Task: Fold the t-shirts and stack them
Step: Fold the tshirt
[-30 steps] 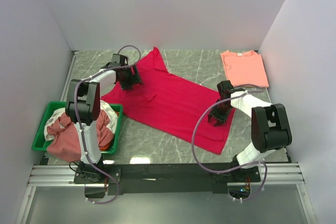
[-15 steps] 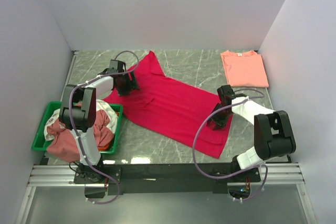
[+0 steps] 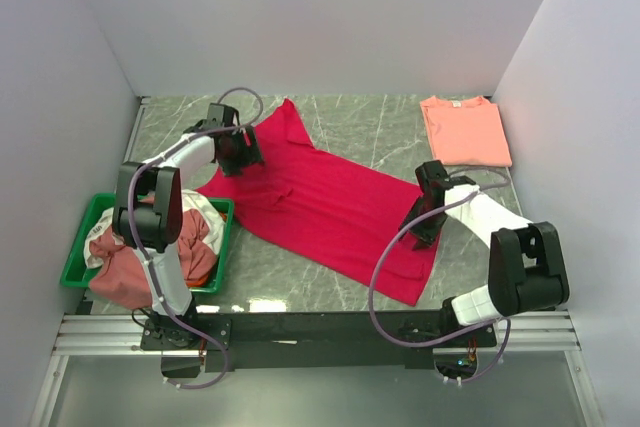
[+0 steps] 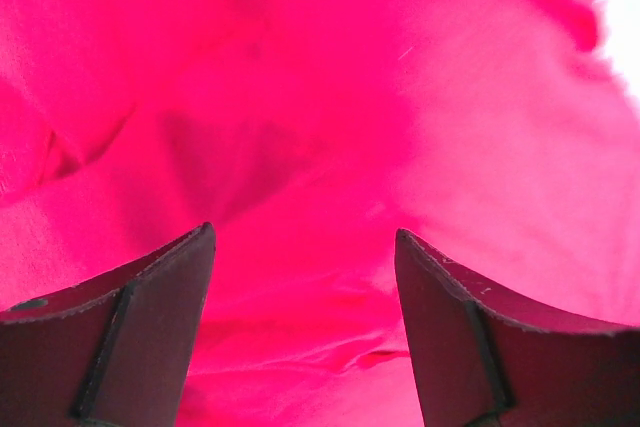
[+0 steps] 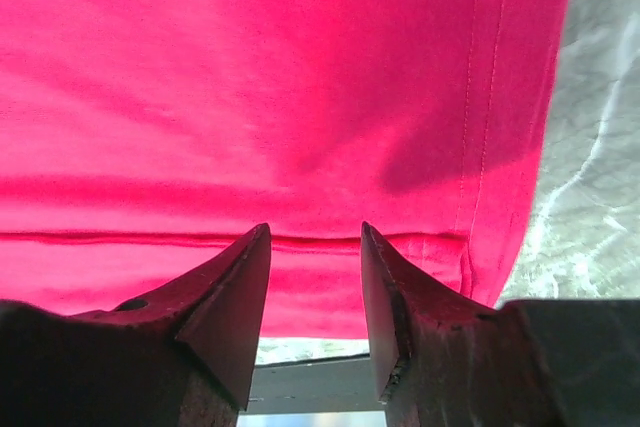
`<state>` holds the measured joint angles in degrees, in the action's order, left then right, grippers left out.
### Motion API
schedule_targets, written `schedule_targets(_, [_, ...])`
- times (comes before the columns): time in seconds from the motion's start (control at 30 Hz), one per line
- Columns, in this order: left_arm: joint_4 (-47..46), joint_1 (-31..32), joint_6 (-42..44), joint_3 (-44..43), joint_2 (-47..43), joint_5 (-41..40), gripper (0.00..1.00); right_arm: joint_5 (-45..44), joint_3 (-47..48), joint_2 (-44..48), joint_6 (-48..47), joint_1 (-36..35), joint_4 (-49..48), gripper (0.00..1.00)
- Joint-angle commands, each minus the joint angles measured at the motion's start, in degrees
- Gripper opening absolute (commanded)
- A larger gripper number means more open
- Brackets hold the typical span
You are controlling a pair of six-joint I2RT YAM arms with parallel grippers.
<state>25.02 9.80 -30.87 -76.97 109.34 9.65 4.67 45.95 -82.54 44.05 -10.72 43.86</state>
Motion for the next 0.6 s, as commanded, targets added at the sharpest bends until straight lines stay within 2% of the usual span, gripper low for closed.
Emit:
schedule_targets(0.0, [1.3, 0.1, -0.6, -6.9, 0.8, 0.0, 0.78, -4.0, 6.1, 2.5, -0.5, 0.7, 2.9, 0.49])
schedule_targets(0.3, [2.8, 0.3, -2.0, -18.6, 7.8, 1.5, 0.79, -4.6, 12.2, -2.1, -5.2, 8.6, 2.4, 0.49])
schedule_targets(0.57, [-0.1, 0.6, -4.5, -26.9, 14.7, 4.3, 0.77, -7.7, 15.7, -7.6, -9.2, 15.8, 0.4, 0.49])
